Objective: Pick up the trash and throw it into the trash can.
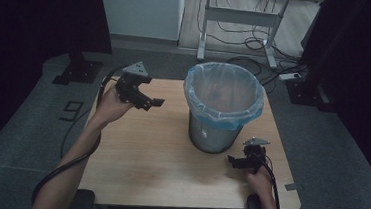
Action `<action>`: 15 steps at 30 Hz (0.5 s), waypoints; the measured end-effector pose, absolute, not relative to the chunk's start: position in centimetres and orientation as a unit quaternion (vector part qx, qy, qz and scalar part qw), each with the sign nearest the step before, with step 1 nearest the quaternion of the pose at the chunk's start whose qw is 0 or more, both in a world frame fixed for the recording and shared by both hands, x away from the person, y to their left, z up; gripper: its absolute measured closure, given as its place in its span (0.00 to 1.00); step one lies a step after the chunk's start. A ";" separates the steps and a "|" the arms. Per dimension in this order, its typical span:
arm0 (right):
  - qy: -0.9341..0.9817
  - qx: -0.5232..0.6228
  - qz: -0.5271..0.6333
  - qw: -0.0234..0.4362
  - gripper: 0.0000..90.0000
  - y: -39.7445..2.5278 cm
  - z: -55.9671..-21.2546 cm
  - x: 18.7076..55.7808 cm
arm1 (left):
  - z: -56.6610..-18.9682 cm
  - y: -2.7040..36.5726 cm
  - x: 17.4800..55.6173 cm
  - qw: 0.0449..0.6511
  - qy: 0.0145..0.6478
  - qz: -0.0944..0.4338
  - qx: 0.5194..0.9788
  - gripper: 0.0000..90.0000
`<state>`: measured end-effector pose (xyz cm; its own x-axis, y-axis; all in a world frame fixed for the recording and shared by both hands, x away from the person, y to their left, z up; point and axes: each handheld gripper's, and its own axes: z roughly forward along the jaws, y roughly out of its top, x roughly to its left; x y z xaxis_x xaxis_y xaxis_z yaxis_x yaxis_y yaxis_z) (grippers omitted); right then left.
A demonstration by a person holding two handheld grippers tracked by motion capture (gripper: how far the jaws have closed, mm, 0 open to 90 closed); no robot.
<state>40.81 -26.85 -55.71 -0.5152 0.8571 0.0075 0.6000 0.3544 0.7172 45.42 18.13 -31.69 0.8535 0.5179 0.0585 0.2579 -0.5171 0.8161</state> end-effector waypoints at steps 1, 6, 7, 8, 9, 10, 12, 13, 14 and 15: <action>0.801 0.455 0.340 0.189 0.00 -26.8 -55.7 40.8 | -31.8 18.4 45.3 0.436 0.228 0.150 0.857 0.00; 0.801 0.456 0.340 0.189 0.00 -26.8 -55.7 40.8 | -32.6 19.8 44.9 0.436 0.238 0.153 0.854 0.00; 0.801 0.456 0.340 0.189 0.00 -26.8 -55.7 40.8 | -32.8 20.0 44.9 0.435 0.239 0.154 0.854 0.00; 0.801 0.456 0.340 0.189 0.00 -26.8 -55.7 40.8 | -33.0 20.2 44.8 0.435 0.241 0.154 0.854 0.00; 0.801 0.456 0.340 0.189 0.00 -26.8 -55.7 40.8 | -33.2 20.4 44.7 0.435 0.242 0.155 0.853 0.00; 0.801 0.456 0.340 0.189 0.00 -26.8 -55.7 40.8 | -33.4 20.6 44.6 0.435 0.243 0.155 0.853 0.00; 0.801 0.456 0.340 0.189 0.00 -26.8 -55.7 40.8 | -33.8 21.0 44.5 0.435 0.246 0.155 0.852 0.00; 0.801 0.456 0.340 0.189 0.00 -26.8 -55.7 40.8 | -34.0 21.1 44.4 0.435 0.247 0.156 0.851 0.00; 0.801 0.456 0.340 0.189 0.00 -26.8 -55.7 40.8 | -34.2 21.3 44.3 0.435 0.249 0.156 0.851 0.00; 0.801 0.456 0.340 0.189 0.00 -26.8 -55.7 40.8 | -34.4 21.4 44.2 0.436 0.250 0.157 0.850 0.00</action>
<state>40.79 -26.82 -55.71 -0.5128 0.8585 0.0066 0.6009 0.3535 0.7169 44.21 21.44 -34.41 0.8255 0.5622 0.0497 0.2882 -0.4955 0.8194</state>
